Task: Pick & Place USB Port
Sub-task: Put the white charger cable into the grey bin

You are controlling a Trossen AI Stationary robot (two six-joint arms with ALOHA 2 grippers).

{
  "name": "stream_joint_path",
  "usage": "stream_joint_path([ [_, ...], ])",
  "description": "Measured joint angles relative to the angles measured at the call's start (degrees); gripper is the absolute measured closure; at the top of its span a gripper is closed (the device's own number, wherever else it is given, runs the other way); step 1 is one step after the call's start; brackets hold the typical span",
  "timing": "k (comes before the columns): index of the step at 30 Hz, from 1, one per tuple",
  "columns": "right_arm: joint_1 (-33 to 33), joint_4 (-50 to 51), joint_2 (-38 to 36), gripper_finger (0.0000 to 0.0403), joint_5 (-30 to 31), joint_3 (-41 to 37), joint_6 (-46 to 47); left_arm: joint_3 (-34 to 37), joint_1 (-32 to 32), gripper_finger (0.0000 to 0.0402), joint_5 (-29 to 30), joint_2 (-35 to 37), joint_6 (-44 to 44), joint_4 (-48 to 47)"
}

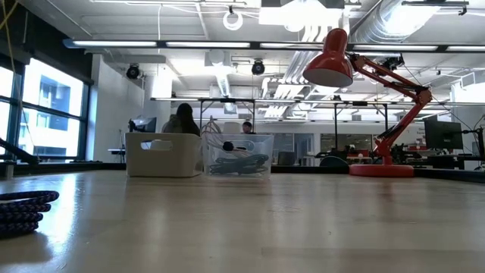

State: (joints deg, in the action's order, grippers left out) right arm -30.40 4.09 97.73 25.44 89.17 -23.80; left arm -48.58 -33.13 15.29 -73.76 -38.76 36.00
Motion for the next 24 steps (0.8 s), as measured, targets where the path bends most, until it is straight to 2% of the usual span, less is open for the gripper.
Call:
stream_joint_path([
  [8, 2.13, 0.87, 1.39, 0.0403, -1.72, 0.02, 2.32, 0.02, 2.91, 0.0196, -4.27, -0.57, 3.42, -0.14],
  [10, 2.2, 1.43, 1.6, 0.0403, -2.01, 0.0, 2.42, 0.02, 2.85, 0.0207, -4.07, -0.56, 2.82, -0.26],
  [12, 2.37, 1.22, 1.82, 0.0403, -1.72, 0.02, 2.45, 0.02, 2.71, 0.0238, -4.06, -0.55, 1.42, -0.49],
  [15, 2.39, 1.45, 1.84, 0.0403, -2.1, 0.02, 2.3, 0.06, 2.7, 0.0332, -4.77, -0.57, -0.25, -1.13],
  [17, 2.39, 1.55, 1.83, 0.0403, -1.98, 0.02, 2.1, 0.04, 2.79, 0.0373, -6.09, -0.52, -0.82, -1.23],
  [24, 2.35, 2.36, 1.86, 0.0402, -1.88, 0.02, 2.0, 0.04, 2.73, 0.0377, -4.02, -0.5, -1.59, -2.15],
])
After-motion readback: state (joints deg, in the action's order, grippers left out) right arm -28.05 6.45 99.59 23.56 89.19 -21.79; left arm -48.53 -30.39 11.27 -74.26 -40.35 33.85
